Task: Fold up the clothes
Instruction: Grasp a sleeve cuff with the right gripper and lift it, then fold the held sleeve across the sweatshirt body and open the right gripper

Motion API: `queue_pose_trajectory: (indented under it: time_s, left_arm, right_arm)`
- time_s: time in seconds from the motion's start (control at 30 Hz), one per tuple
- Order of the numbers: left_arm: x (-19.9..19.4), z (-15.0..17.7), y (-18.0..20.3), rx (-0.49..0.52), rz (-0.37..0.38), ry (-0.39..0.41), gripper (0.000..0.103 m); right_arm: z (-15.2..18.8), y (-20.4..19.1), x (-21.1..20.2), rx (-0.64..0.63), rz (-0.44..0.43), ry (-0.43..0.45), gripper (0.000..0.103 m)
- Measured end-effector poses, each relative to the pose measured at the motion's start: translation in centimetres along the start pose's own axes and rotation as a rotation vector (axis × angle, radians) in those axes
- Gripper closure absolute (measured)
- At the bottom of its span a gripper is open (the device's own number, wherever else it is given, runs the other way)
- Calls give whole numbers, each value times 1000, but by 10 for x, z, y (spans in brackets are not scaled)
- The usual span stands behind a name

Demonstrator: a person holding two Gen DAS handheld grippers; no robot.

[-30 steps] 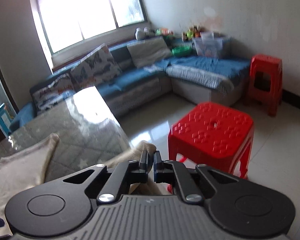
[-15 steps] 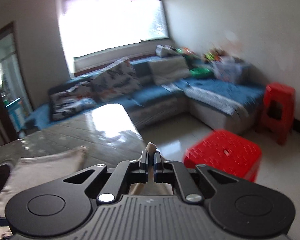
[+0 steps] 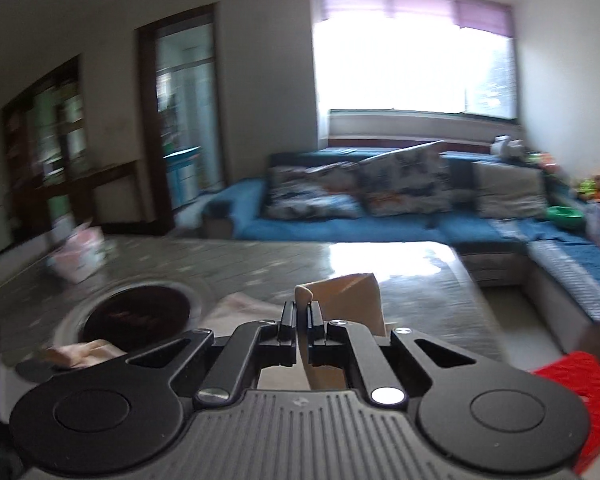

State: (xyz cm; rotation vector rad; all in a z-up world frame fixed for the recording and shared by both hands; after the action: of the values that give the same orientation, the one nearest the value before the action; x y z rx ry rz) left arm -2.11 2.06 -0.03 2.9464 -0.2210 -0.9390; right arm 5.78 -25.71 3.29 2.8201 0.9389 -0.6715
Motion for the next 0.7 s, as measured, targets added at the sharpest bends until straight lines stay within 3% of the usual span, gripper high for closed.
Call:
queue_pose_trajectory:
  time_s: [0.23,0.4,0.53,0.7]
  left_arm:
    - [-12,15,-23,-43,-44,-8,51]
    - [-12,16,-23,-43,-44,-13,51]
    - [-10,11,-17,-30,-35,-6,51]
    - [-3,1,-2,-4,-4,7,51]
  right_arm:
    - [49,-68,43,-56,-141,-151,99]
    - [69,-84,51,-45,-211,-219,94]
    - [62,-66,35,-57,-193,-197,91]
    - [72,-14,21,-49,-69,-242,91]
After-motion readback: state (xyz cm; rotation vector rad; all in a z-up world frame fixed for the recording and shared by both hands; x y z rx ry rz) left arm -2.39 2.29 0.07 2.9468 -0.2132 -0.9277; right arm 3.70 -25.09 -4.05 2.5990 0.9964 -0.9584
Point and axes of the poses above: each gripper's, at about its wrist camera, not at the fingertips, and x roughly the way its jaws point, y to its right, z to its underside, the point moved 7 cm from there along x, roughly the way its jaws point, and after that the axes turned 3 degrees about z, right-handed, at the moved point
